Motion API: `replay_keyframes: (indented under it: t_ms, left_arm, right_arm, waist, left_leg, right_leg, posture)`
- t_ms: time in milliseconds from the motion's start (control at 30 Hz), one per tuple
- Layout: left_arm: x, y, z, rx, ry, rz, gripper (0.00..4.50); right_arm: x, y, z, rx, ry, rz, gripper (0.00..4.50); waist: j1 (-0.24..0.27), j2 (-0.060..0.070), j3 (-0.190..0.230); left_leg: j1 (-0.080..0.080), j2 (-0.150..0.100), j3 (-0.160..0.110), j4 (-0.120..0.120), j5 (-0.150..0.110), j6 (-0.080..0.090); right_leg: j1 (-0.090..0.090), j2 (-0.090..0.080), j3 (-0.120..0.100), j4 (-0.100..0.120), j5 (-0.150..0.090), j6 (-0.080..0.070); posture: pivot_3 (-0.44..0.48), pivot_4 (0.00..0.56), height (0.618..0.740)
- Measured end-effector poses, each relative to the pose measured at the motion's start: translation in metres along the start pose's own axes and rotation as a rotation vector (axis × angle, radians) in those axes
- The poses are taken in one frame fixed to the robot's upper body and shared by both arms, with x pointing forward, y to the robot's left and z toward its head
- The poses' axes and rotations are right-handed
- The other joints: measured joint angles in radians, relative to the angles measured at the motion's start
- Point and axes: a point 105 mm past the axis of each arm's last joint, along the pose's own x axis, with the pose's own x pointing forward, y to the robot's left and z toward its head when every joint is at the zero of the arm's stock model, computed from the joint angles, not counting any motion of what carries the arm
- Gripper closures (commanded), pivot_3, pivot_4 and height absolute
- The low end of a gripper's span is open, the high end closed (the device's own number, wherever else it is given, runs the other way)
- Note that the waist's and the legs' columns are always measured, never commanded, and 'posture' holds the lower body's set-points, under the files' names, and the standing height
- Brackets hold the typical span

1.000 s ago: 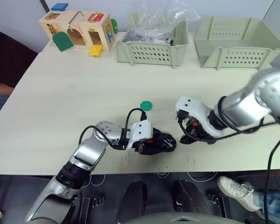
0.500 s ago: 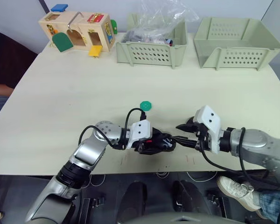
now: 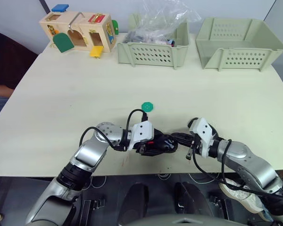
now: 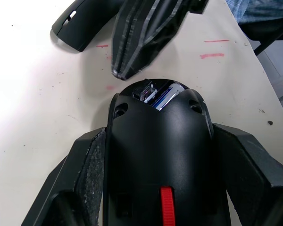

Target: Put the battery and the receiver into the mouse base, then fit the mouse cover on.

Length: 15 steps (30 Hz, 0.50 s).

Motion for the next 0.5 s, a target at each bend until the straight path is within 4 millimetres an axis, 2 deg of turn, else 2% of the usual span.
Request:
replay_keyframes:
  t_ms: [167, 500]
  left_arm:
    - [0.0000, 0.0000, -0.0001, 0.001, 0.000, 0.000, 1.61]
    - [-0.0001, 0.0001, -0.0001, 0.001, 0.000, 0.000, 1.61]
  right_arm:
    - [-0.0018, 0.0034, 0.0052, 0.014, -0.035, 0.021, 4.43]
    - [-0.0016, 0.0056, 0.0000, -0.007, -0.013, 0.028, 4.43]
  waist:
    - [0.000, 0.000, 0.000]
    - [0.000, 0.000, 0.000]
  left_leg:
    - [0.000, 0.000, 0.000, 0.000, 0.000, 0.000]
    - [0.000, 0.000, 0.000, 0.000, 0.000, 0.000]
  right_leg:
    - [0.000, 0.000, 0.000, 0.000, 0.000, 0.000]
    - [0.000, 0.000, 0.000, 0.001, 0.000, -0.001]
  posture:
    - [0.000, 0.150, 0.740]
    - [0.000, 0.150, 0.740]
